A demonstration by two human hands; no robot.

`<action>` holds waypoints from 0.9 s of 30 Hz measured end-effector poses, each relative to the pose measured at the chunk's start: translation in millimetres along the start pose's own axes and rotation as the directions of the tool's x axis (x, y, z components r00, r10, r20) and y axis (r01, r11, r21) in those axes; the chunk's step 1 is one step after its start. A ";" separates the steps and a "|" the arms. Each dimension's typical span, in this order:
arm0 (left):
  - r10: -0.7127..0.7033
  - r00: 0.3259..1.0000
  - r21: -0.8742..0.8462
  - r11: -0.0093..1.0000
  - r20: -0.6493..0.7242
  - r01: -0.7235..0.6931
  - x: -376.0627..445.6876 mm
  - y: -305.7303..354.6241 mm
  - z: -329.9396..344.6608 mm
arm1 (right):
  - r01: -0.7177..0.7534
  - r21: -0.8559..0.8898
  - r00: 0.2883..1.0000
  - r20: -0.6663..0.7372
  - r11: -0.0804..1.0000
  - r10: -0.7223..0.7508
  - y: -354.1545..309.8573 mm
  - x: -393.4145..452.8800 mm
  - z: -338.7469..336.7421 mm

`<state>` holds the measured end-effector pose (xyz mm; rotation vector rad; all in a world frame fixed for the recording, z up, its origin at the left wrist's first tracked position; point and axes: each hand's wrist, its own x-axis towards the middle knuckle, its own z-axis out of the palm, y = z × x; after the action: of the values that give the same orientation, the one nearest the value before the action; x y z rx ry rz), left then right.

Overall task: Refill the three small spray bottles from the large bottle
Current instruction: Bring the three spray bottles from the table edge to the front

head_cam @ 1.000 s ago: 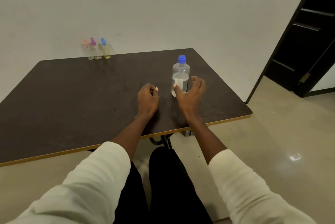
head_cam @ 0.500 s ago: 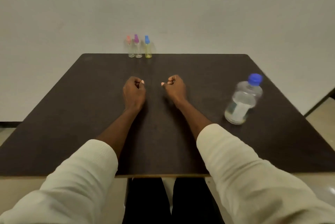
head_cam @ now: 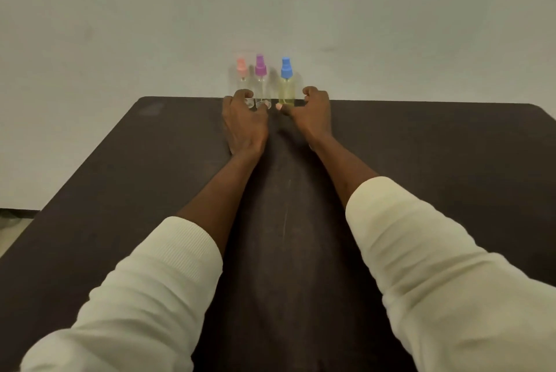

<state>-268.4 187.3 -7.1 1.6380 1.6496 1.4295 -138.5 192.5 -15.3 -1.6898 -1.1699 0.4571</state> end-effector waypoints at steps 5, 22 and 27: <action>0.053 0.999 0.013 0.999 0.003 -0.053 16.6 -1.2 10.1 | -0.020 -0.050 1.000 -0.003 0.999 0.020 1.3 13.4 11.1; 0.131 0.990 0.040 0.990 0.048 -0.133 32.3 -1.9 26.3 | -0.056 0.062 0.994 -0.093 0.997 0.061 6.4 11.4 1.6; 0.181 0.980 -0.103 0.980 0.079 -0.173 -0.2 1.7 7.1 | -0.045 0.101 0.998 -0.039 0.994 0.049 -1.9 -27.8 -21.1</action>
<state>-261.5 189.3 -8.5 1.8037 1.3950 1.4730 -136.6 158.0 -10.4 -1.6358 -1.0621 0.5000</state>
